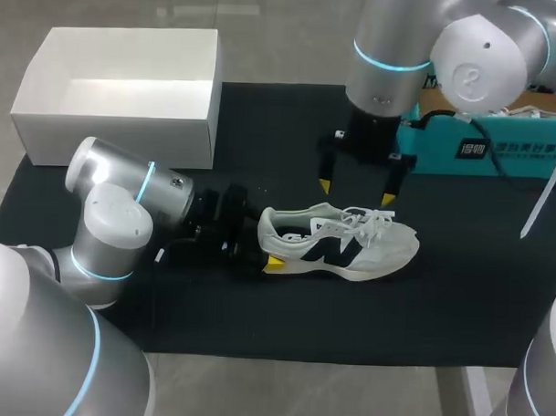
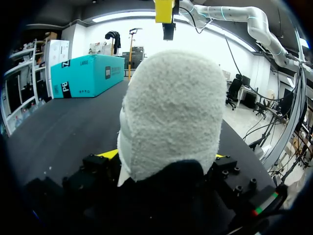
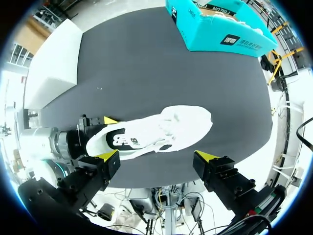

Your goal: Take the shoe out of the shoebox, open the shoe tongue, remove and reinsert the insole, then place the shoe into the shoebox

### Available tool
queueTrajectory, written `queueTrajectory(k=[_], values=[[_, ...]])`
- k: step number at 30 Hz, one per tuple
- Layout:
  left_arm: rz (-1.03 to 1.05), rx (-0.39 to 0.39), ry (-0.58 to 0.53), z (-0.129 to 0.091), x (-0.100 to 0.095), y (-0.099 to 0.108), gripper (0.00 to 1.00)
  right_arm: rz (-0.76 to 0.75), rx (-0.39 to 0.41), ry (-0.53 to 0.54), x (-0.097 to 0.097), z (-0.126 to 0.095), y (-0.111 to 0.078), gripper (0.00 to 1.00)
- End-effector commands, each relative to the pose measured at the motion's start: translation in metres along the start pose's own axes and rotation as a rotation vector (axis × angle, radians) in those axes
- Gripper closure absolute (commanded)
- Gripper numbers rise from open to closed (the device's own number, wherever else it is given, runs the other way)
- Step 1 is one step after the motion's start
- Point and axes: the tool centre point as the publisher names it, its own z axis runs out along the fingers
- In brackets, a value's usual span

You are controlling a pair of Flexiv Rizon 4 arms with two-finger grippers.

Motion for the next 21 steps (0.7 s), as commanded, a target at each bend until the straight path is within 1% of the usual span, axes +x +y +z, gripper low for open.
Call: queueTrajectory(k=[1,6,11,18,21], values=[[0.0,-0.004,0.001,0.0,-0.001,0.004,1.0,-0.027,0.018,-0.024,0.014,0.02,-0.001,0.0],[0.0,-0.004,0.001,0.0,-0.001,0.004,1.0,-0.082,0.035,-0.084,0.026,0.032,-0.003,0.0],[0.0,-0.004,0.001,0.0,-0.001,0.004,1.0,-0.082,0.041,-0.126,0.035,0.045,-0.002,0.0],[0.0,-0.004,0.001,0.0,-0.001,0.004,1.0,-0.048,0.002,-0.215,0.047,0.054,-0.003,0.0],[0.0,-0.004,0.001,0.0,-0.001,0.004,1.0,-0.046,-0.001,-0.247,0.047,0.058,-0.003,0.0]])
